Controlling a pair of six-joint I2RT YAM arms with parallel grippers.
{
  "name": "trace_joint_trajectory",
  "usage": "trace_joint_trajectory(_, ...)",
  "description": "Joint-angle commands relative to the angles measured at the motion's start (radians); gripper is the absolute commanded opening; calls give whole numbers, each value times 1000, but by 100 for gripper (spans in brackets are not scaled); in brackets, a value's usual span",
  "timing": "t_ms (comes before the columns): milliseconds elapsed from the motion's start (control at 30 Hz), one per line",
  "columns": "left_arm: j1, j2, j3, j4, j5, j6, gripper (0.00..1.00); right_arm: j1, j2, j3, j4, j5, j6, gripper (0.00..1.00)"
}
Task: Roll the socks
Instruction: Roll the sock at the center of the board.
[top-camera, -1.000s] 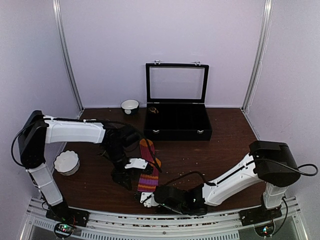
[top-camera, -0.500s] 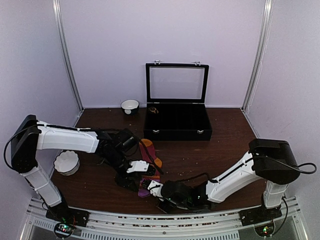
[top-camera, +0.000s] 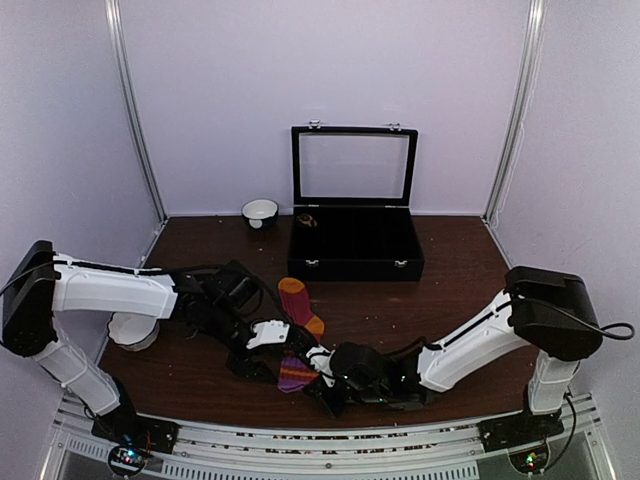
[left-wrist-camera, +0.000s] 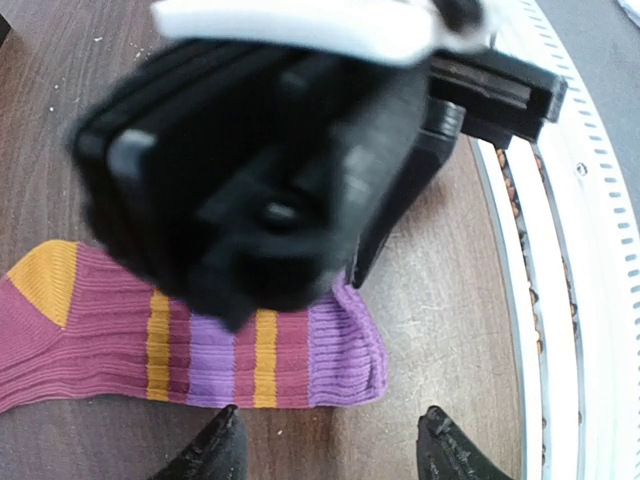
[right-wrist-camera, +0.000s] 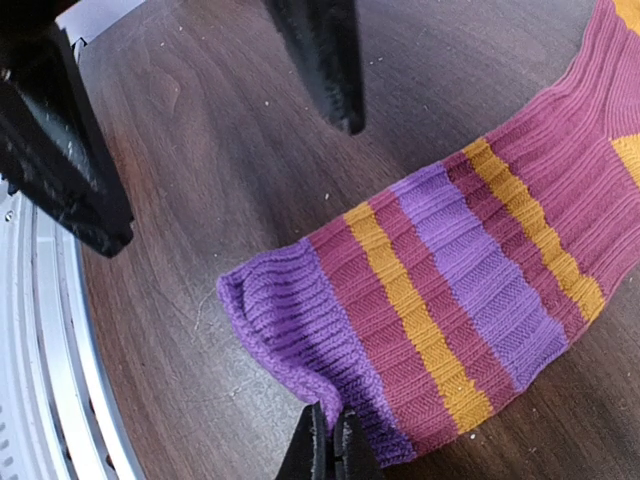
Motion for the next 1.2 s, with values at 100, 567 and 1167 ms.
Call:
trace_joint_trajectory(100,5,9,0,57,35,11,58,-30,-11,16,-127,-79,45,0)
trace_joint_trajectory(567,-59,47,-16,77,-34,60,50,-164,13,-20,76,-310,290,0)
trace_joint_trajectory(1167,-98,123,46,45,-87,47,32,-181,36,71,-130,-395,319,0)
